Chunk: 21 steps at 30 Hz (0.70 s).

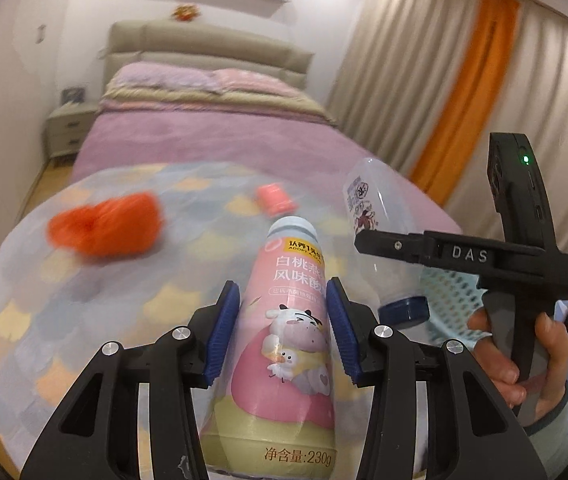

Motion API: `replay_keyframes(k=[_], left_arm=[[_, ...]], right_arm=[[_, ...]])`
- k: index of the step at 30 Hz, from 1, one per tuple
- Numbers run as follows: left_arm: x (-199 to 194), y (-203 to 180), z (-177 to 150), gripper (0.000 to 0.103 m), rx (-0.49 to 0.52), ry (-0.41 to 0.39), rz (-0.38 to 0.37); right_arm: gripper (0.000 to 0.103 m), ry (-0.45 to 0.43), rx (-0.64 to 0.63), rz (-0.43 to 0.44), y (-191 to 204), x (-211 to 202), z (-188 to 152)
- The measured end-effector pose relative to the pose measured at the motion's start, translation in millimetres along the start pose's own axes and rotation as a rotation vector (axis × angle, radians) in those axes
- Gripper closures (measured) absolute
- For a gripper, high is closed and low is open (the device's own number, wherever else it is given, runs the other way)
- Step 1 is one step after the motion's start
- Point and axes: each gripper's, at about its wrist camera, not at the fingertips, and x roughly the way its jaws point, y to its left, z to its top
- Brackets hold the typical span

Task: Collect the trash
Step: 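Grasp the pink bottle with the left tool while the right tool grasps the clear bottle, then carry both bottles over the blue basket and open both tools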

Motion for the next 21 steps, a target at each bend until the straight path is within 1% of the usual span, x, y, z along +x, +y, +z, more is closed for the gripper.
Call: replay_keyframes(k=[2,3,5,7,10,13,16,18,21], left_arm=[[5,-21,7,0.06,0.034,-0.009,-0.036],[8,-33,11,0.06,0.052,-0.011,-0.054],[15,-51,17,0.06,0.083,-0.011,-0.081],[24,-71,22,0.06,0.113,-0.012,-0.11],[46,-101,30,0.06,0.14,0.001,-0.169],[67,-126,32,0.06,0.148,0.03,-0.225],[99,-155,30,0.059,0.155,0.079,-0.276],[120,-172,28,0.059,0.156,0.113,-0.307],[151,-193,21,0.059,0.164,0.162,-0.326]], right_arm=[[0.046,-0.047,0.035,-0.02,-19,-25,-2],[0.046,-0.056,0.045,-0.025,-23,-30,0],[0.046,-0.094,0.087,-0.056,-46,-50,-2],[0.046,-0.116,0.11,-0.086,-58,-60,-2],[0.046,-0.149,0.184,-0.141,-100,-83,-7],[0.046,-0.153,0.235,-0.182,-134,-97,-11],[0.046,-0.147,0.292,-0.273,-176,-106,-23],[0.046,-0.135,0.317,-0.321,-195,-111,-29],[0.046,-0.102,0.364,-0.366,-224,-106,-38]])
